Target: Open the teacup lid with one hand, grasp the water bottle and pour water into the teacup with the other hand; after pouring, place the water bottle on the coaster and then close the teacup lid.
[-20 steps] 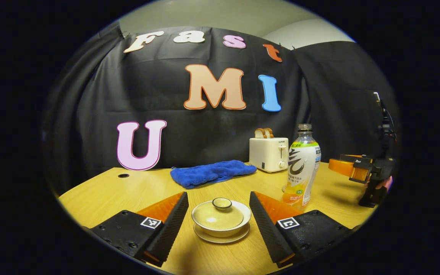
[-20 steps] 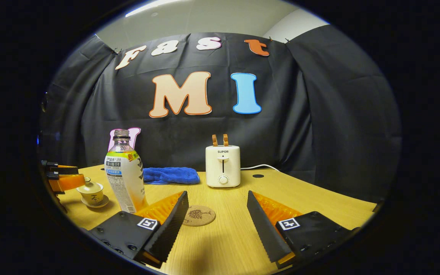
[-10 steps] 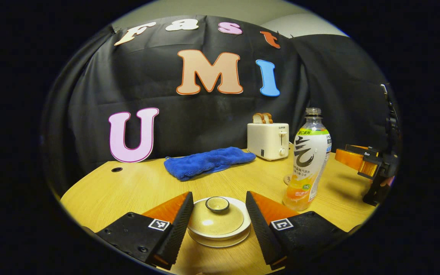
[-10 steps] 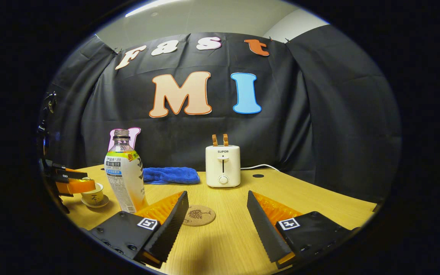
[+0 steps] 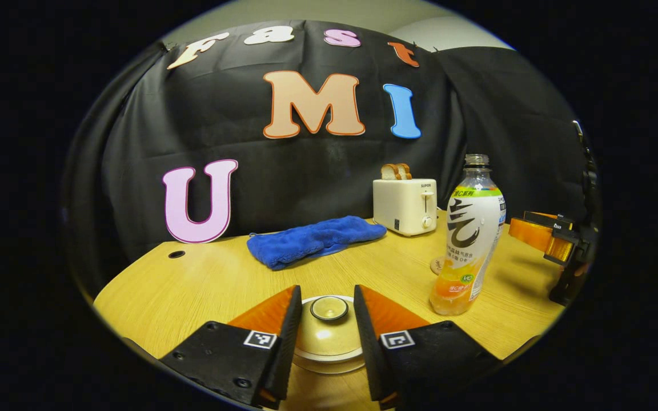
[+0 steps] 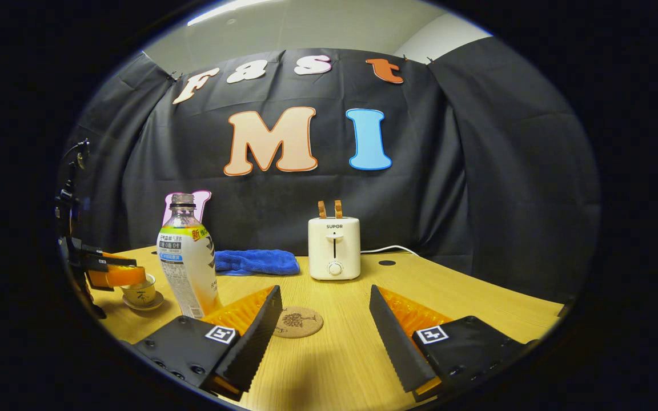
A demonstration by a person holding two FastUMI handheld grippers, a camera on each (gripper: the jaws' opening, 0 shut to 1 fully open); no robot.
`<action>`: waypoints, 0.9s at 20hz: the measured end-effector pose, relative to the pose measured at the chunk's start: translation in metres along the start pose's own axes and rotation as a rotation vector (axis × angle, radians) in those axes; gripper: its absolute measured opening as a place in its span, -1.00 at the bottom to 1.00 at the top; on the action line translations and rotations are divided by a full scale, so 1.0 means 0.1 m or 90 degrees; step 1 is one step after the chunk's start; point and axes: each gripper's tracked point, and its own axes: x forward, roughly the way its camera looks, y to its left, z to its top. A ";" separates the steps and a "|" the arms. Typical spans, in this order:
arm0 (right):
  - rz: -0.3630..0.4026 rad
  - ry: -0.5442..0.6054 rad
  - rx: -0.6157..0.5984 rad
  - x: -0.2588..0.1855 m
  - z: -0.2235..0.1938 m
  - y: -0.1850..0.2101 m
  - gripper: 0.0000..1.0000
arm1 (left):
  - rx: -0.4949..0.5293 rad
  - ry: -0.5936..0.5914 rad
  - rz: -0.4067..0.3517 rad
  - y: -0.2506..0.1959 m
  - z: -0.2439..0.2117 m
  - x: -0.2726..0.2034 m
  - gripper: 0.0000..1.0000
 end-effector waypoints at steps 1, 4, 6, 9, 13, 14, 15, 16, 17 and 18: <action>0.000 0.000 0.000 0.00 0.00 0.00 0.89 | -0.001 -0.003 0.001 0.01 0.01 0.00 -0.14; 0.000 0.000 0.000 0.00 0.00 0.00 0.89 | -0.002 -0.007 -0.001 -0.01 0.02 -0.01 -0.36; 0.000 0.000 0.000 0.00 0.00 0.00 0.89 | -0.005 -0.013 0.005 0.02 0.03 -0.03 -0.41; 0.000 0.000 0.000 0.00 0.00 0.00 0.89 | -0.017 -0.039 0.018 0.07 0.10 -0.06 -0.43; 0.000 -0.001 0.000 0.00 0.00 0.00 0.89 | -0.034 -0.079 0.038 0.12 0.18 -0.12 -0.44; 0.000 -0.001 0.000 0.01 0.00 0.00 0.89 | -0.032 -0.083 0.038 0.12 0.19 -0.13 -0.45; 0.000 -0.001 0.000 0.00 0.00 0.00 0.89 | -0.030 -0.085 0.039 0.11 0.18 -0.13 -0.44; 0.000 -0.001 0.000 0.00 0.00 0.00 0.90 | -0.031 -0.087 0.040 0.12 0.19 -0.13 -0.45; 0.000 -0.001 0.000 0.00 0.00 0.00 0.90 | -0.032 -0.089 0.043 0.13 0.19 -0.14 -0.45; 0.000 -0.001 0.000 0.00 0.00 0.00 0.89 | -0.031 -0.091 0.046 0.14 0.20 -0.15 -0.45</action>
